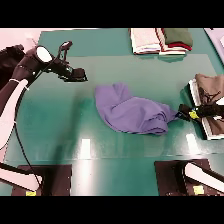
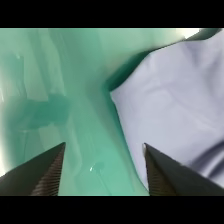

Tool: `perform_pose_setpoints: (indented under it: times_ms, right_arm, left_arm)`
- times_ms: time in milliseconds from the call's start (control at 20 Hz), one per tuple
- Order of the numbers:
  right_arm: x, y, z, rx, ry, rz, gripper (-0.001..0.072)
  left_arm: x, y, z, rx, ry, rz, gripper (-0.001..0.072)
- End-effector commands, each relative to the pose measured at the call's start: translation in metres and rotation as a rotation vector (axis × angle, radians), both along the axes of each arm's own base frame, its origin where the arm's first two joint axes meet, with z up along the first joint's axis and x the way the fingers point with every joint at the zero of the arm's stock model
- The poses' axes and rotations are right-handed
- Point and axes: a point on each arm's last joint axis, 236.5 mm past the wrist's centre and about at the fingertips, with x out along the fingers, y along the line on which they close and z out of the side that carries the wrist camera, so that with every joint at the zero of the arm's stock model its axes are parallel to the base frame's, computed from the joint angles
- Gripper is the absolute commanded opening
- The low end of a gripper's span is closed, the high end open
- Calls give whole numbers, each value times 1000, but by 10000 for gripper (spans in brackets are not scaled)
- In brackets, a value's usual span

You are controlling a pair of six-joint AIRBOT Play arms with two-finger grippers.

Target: Fold the shirts.

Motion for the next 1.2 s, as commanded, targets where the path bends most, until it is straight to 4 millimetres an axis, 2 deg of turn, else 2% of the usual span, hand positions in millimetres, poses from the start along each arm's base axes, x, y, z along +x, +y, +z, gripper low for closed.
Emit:
perform_pose_setpoints:
  times_ms: [0, 150, 300, 450, 650, 700, 750, 950, 1050, 1150]
  right_arm:
    - [9, 0, 19, -38, -77, 8, 18]
    - [10, 0, 31, -51, -113, 7, 18]
    - [10, 2, 35, -48, -122, 9, 19]
    - [5, 6, 34, -34, -103, 18, 19]
    - [4, 7, 34, -27, -94, 15, 18]
    - [3, 8, 34, -24, -91, 16, 19]
    - [2, 8, 34, -22, -88, 18, 19]
    - [-1, 11, 35, -10, -74, 29, 19]
    - [3, 11, 45, -12, -85, 41, 19]
    - [14, 7, 65, -25, -121, 55, 18]
  left_arm:
    - [5, -6, -32, -19, 55, 13, 570]
    - [4, -25, -60, -82, 118, 20, 570]
    - [-1, -46, -83, -65, 126, -34, 570]
    - [0, -66, -82, -62, 77, -73, 569]
    - [1, -72, -81, -63, 63, -76, 564]
    - [1, -72, -81, -63, 62, -76, 437]
    - [1, -72, -81, -64, 60, -75, 360]
    - [4, -72, -80, -67, 52, -70, 357]
    - [6, -69, -78, -70, 51, -62, 26]
    - [14, -62, -63, -81, 35, -46, 27]
